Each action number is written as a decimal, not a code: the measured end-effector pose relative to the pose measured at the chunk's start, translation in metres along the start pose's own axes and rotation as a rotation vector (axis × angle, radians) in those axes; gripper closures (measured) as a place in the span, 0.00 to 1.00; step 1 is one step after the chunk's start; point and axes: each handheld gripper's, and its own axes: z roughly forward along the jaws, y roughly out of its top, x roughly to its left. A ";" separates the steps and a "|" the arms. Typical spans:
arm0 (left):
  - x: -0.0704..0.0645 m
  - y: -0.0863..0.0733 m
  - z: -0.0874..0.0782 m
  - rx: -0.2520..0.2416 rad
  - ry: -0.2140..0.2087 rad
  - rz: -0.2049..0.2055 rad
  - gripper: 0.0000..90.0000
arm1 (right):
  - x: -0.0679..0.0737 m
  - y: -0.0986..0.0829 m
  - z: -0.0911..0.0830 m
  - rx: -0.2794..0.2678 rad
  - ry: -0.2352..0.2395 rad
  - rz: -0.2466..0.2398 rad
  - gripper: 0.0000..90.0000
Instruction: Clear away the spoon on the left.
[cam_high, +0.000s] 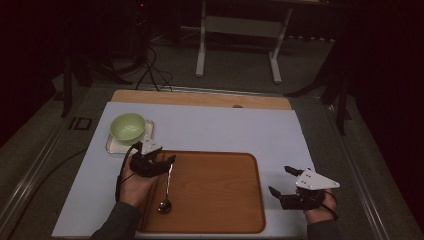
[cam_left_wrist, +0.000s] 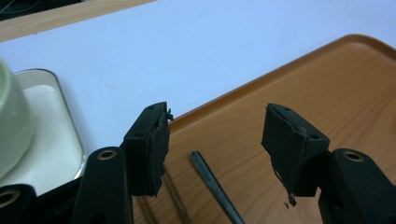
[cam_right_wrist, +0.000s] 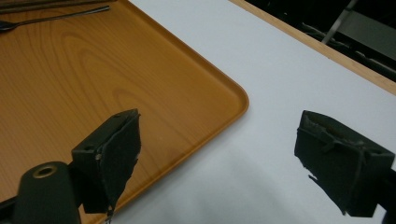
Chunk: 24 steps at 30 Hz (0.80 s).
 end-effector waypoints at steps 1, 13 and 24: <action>0.002 0.000 -0.002 -0.004 0.004 -0.006 0.46 | 0.000 0.000 0.000 0.000 0.000 0.000 0.16; 0.018 0.002 -0.022 -0.061 0.040 -0.055 0.45 | -0.001 0.001 -0.001 -0.002 0.001 -0.002 0.16; 0.033 0.002 -0.037 -0.081 0.122 -0.077 0.42 | -0.002 0.000 -0.002 -0.005 -0.003 0.001 0.16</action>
